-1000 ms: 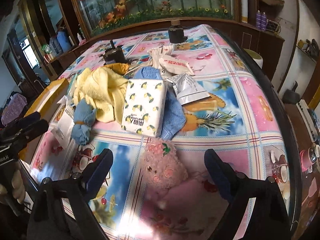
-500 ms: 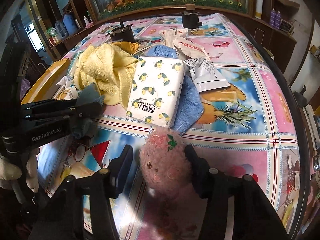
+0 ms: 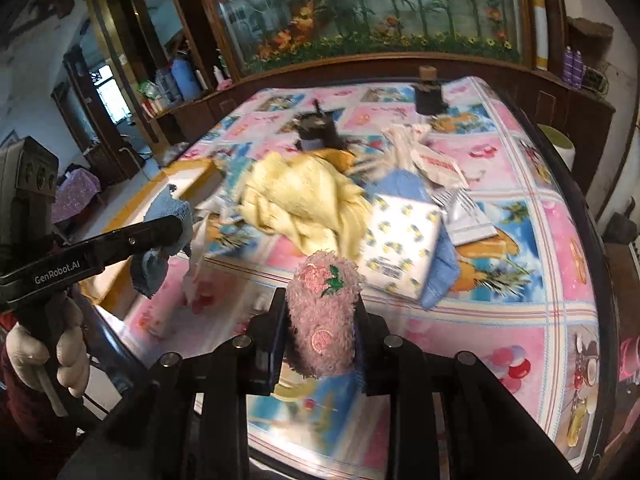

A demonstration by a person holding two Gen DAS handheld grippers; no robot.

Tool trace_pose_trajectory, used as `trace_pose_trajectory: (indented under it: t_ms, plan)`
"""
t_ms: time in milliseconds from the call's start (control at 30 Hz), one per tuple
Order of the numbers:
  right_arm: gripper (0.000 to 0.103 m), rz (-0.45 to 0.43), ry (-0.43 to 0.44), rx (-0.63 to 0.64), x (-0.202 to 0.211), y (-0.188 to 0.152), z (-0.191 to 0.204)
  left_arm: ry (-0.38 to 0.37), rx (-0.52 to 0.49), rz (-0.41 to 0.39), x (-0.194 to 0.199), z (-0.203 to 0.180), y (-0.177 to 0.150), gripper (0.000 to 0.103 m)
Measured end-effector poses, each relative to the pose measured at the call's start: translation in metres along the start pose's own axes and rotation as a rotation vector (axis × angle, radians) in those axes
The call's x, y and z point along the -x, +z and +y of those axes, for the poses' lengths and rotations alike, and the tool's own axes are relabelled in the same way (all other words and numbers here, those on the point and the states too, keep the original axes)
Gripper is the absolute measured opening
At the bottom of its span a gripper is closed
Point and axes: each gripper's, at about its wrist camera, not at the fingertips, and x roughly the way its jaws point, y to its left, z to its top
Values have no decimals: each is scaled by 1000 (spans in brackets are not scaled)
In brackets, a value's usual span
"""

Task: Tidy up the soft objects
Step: 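Carry both items into the white box and open both tools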

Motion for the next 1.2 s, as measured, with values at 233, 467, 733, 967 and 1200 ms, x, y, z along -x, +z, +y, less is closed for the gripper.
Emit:
trace_pose_trajectory:
  t_ms: [233, 467, 733, 967, 1200]
  plan:
    - [27, -30, 257, 106, -14, 62, 88, 138, 29, -147, 87, 67, 49, 22]
    - [27, 44, 333, 144, -96, 110, 157, 238, 87, -107, 50, 142, 77, 22]
    - [27, 167, 239, 142, -203, 122, 174, 270, 223, 19, -25, 218, 74, 22]
    - [33, 203, 159, 128, -242, 128, 172, 220, 356, 68, -52, 255, 71, 34]
    - [49, 203, 142, 87, -251, 134, 163, 174, 408, 64, -49, 263, 73, 59]
